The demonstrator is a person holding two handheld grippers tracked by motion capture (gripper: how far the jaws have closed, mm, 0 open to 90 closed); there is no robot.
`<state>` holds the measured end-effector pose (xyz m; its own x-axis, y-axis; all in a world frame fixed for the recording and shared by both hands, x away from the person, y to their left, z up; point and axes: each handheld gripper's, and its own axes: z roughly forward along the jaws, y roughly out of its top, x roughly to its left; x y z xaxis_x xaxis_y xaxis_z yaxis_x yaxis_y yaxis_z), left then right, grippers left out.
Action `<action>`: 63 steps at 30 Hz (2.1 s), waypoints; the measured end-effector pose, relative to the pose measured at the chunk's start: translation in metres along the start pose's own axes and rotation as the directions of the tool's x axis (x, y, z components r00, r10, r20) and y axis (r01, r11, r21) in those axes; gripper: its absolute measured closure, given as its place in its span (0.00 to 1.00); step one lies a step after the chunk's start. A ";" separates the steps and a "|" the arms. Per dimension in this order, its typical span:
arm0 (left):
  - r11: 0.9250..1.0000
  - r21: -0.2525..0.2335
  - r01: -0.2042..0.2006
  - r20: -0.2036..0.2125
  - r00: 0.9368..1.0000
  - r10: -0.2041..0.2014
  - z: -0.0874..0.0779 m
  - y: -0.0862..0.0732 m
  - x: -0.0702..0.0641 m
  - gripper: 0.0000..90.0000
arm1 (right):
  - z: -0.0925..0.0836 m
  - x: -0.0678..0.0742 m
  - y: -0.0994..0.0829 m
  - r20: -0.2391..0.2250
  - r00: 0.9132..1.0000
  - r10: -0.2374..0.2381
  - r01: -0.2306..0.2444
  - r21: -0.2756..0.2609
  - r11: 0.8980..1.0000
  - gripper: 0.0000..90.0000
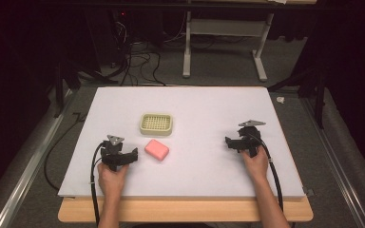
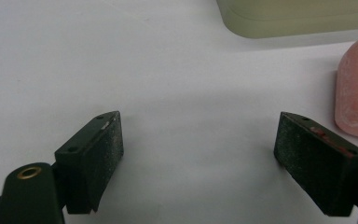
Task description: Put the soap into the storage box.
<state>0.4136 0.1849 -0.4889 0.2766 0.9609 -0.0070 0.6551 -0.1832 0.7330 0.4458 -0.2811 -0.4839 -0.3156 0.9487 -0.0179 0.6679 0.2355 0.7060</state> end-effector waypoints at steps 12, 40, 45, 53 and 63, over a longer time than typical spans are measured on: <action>1.000 0.003 0.001 0.006 1.000 -0.001 0.000 0.000 0.000 0.18 | 0.000 0.000 0.000 -0.001 1.000 0.002 -0.002 0.001 1.000 0.16; 1.000 0.004 0.004 0.050 0.999 -0.005 -0.004 0.000 -0.002 0.17 | 0.000 0.001 0.000 -0.011 1.000 -0.011 0.011 -0.001 1.000 0.16; 1.000 0.003 -0.007 0.078 0.997 0.007 -0.011 0.000 -0.006 0.16 | 0.000 0.001 0.000 -0.012 1.000 -0.016 0.016 -0.002 1.000 0.16; 0.998 -0.049 -0.029 0.110 0.993 0.034 -0.030 0.001 -0.012 0.16 | 0.000 0.001 0.000 -0.015 1.000 -0.018 0.018 0.000 1.000 0.16; 0.994 -0.093 -0.056 0.175 0.982 0.072 -0.046 0.005 -0.029 0.15 | 0.000 0.001 0.000 -0.017 1.000 -0.024 0.024 0.000 1.000 0.16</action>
<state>0.3770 0.1658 -0.4540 0.4417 0.8941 -0.0734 0.5701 -0.2165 0.7926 0.4453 -0.2799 -0.4837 -0.3433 0.9389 -0.0227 0.6599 0.2584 0.7055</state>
